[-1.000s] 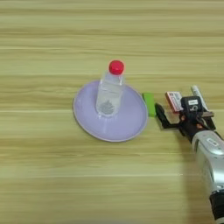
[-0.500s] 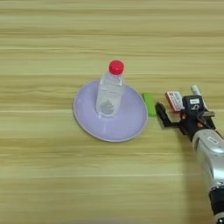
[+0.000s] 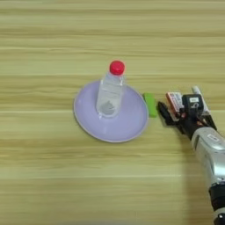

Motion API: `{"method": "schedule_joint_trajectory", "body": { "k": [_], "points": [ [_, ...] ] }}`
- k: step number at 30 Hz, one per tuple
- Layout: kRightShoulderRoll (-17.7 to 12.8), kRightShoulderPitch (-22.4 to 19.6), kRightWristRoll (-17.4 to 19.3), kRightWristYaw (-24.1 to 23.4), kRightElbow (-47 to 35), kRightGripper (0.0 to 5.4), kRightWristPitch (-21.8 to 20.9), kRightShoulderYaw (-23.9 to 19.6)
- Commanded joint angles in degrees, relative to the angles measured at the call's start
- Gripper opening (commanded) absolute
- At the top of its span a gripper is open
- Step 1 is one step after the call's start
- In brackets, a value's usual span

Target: Move the objects on the table

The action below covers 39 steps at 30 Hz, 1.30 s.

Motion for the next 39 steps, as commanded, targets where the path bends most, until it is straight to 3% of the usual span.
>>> {"method": "schedule_joint_trajectory", "body": {
  "k": [1,14,39],
  "points": [
    [-1.8,-1.3,-0.1,-0.4,-0.3,3.70,1.9,-0.2],
    [-1.9,-1.1,0.0,-0.3,-0.9,2.12,2.2,-0.3],
    [-2.0,-0.8,0.3,-0.3,-1.8,2.10,2.4,-0.5]
  ]
}}
